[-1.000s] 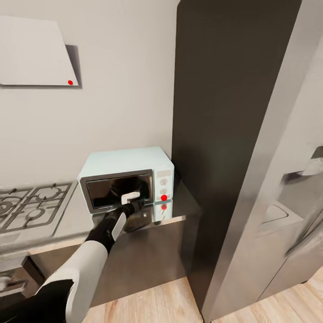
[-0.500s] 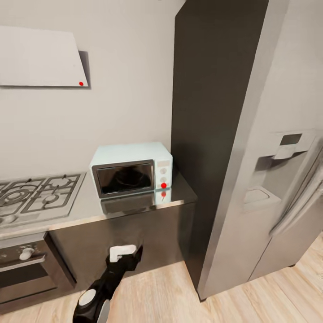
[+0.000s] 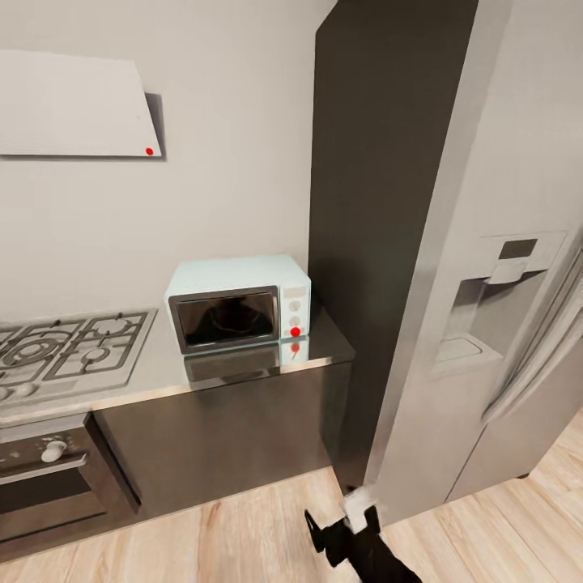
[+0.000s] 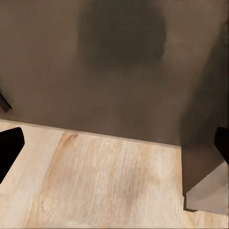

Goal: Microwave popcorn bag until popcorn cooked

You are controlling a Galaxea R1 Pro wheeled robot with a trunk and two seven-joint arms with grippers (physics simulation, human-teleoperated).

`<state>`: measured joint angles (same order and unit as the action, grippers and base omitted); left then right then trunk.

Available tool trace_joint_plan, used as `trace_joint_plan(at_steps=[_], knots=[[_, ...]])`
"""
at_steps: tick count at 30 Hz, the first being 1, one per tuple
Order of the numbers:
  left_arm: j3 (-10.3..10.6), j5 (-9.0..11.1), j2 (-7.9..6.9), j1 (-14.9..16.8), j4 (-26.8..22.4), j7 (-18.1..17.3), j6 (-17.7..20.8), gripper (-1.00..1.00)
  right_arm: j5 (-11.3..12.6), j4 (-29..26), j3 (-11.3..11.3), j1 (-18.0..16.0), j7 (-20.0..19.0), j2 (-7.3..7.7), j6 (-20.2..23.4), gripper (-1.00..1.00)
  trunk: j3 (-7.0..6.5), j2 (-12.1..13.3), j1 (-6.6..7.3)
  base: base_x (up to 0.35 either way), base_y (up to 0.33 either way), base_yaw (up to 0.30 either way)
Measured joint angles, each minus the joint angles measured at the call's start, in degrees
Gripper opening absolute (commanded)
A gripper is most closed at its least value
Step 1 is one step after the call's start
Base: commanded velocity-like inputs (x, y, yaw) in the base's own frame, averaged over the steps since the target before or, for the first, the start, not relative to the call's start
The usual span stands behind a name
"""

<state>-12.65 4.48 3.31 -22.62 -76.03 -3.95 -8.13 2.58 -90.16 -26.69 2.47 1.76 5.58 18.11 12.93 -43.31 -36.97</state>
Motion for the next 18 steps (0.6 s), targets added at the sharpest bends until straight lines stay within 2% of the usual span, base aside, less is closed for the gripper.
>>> trace_joint_plan(at_steps=[1, 4, 6, 8, 9, 10, 12, 13, 14, 15, 16, 18], knots=[[-0.4, 0.0, 0.05, 0.2, 1.8, 0.0, 0.0, 1.00, 0.0, -0.4, 0.1, -4.3, 0.3, -0.68, 3.3, 1.00, -0.01, 0.0, 0.00, 0.000, 0.000, 0.000], [-0.9, 0.0, 0.08, 0.8, 4.8, 0.0, -0.1, 1.00, 0.1, -0.7, 0.4, -11.6, 0.7, -1.92, 10.1, 1.00, -0.01, 0.0, 0.00, 0.000, 0.000, 0.000], [-1.0, 0.0, 0.14, 1.2, 6.6, 0.1, -0.1, 1.00, 0.2, -0.6, 0.5, -20.5, 2.1, -5.33, 16.9, 1.00, -0.02, 0.0, 0.00, 0.000, 0.000, 0.000], [-1.0, 0.0, 0.11, 2.4, 8.7, 0.1, -0.1, 1.00, 0.2, 0.6, 0.6, -25.8, 3.6, -7.89, 20.9, 1.00, -0.02, 0.0, 0.00, 0.000, 0.000, 0.000], [-1.1, 0.0, 0.13, 3.6, 10.4, 0.2, -0.1, 1.00, 0.2, 2.4, 0.6, -29.9, 4.9, -9.88, 23.0, 1.00, -0.03, 0.0, 0.00, 0.000, 0.000, 0.000], [-1.1, 0.0, 0.14, 4.5, 11.5, 0.2, -0.1, 1.00, 0.3, 5.0, 0.5, -33.3, 5.7, -11.56, 24.1, 1.00, -0.02, 0.0, 0.00, 0.000, 0.000, 0.000], [-1.2, 0.0, 0.14, 5.8, 13.2, 0.2, -0.1, 1.00, 0.6, 16.1, 0.6, -41.7, 8.0, -15.23, 25.2, 1.00, -0.02, 0.0, 0.00, 0.000, 0.000, 0.000], [-1.2, 0.0, 0.12, 6.1, 13.5, 0.2, -0.1, 1.00, 0.9, 22.3, 0.6, -45.6, 8.5, -15.57, 24.5, 1.00, -0.02, 0.0, 0.00, 0.000, 0.000, 0.000], [-1.1, 0.0, 0.13, 6.2, 13.6, 0.2, -0.1, 1.00, 1.4, 26.4, 0.7, -48.0, 8.8, -15.58, 23.4, 1.00, -0.01, 0.0, 0.00, 0.000, 0.000, 0.000], [-1.1, 0.1, 0.14, 6.3, 13.8, 0.2, -0.1, 1.00, 3.5, 32.4, 0.7, -51.4, 8.9, -15.58, 21.1, -1.00, -0.02, 0.0, 0.00, 0.000, 0.000, 0.000], [-1.1, 0.1, 0.15, 6.3, 13.8, 0.2, -0.1, 1.00, 5.4, 36.6, 0.7, -53.6, 9.1, -15.58, 19.8, -1.00, -0.01, 0.0, 0.00, 0.000, 0.000, 0.000], [-1.2, 0.1, 0.15, 6.2, 13.8, 0.3, -0.1, 1.00, 9.9, 48.7, 0.7, -58.8, 9.2, -15.58, 15.7, -1.00, -0.01, 0.0, 0.00, 0.000, 0.000, 0.000]])
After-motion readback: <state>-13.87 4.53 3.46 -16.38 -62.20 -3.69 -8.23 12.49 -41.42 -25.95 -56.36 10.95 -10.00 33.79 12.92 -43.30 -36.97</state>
